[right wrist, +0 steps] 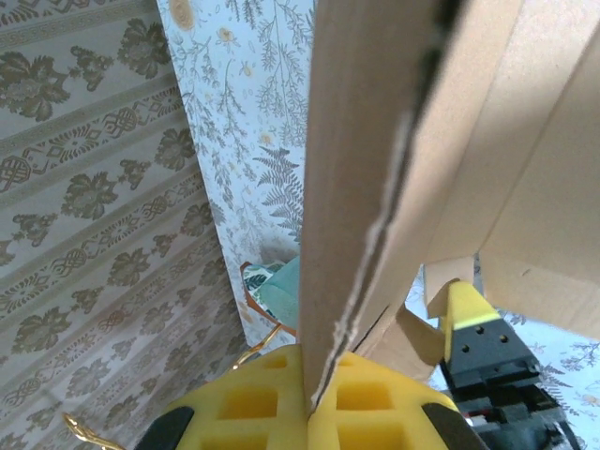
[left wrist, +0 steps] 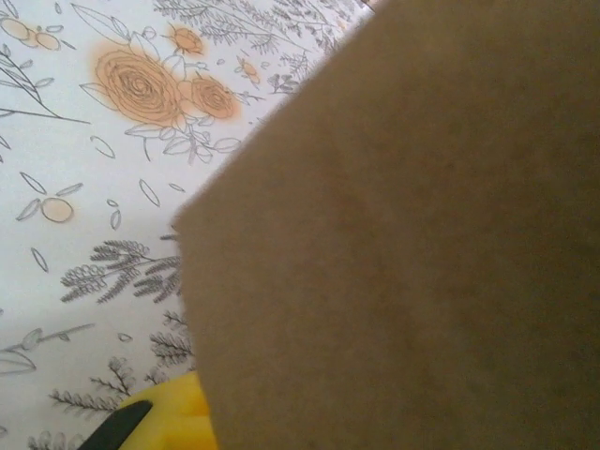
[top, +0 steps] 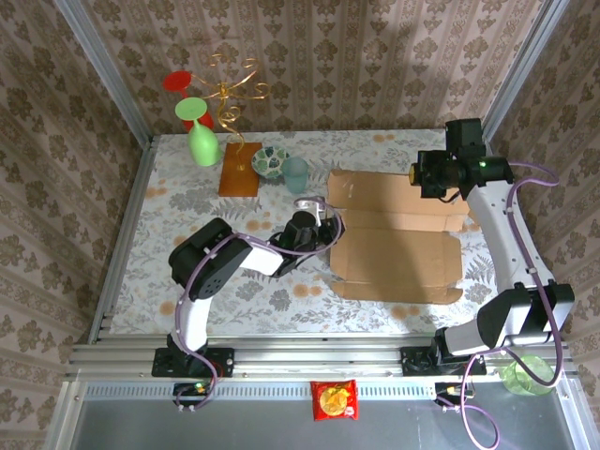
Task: Fold the paper box
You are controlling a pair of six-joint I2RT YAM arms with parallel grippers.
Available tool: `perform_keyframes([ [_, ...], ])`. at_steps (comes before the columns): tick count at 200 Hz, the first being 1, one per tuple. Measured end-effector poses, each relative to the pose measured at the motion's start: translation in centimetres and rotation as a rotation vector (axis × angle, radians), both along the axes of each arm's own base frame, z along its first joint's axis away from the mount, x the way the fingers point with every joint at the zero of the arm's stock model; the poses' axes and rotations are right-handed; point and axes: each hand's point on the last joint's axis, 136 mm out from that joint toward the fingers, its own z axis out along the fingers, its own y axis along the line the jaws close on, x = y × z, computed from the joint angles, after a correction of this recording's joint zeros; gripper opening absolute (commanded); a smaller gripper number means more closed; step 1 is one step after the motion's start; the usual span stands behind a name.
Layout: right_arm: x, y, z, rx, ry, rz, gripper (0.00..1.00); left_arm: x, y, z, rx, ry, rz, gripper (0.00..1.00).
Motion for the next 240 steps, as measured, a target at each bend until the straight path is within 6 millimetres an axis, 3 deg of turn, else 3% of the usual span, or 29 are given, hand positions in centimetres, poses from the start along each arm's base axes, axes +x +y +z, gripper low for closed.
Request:
perform_keyframes([
  [28,0.3,0.0,-0.7,0.007,-0.001,-0.008,0.0,-0.8,-0.5,0.3,0.035,-0.019,-0.015,0.22],
  [70,0.5,0.1,-1.7,0.021,0.004,-0.02,0.0,-0.9,-0.6,-0.1,0.104,-0.032,-0.018,0.32],
  [120,1.3,-0.1,-2.4,0.022,-0.021,-0.028,0.0,-2.0,-1.3,-0.1,0.143,-0.051,-0.044,0.34],
  [240,3.3,-0.7,-4.3,0.008,-0.007,-0.048,0.0,-2.4,-1.0,2.3,0.172,0.013,-0.055,0.41],
])
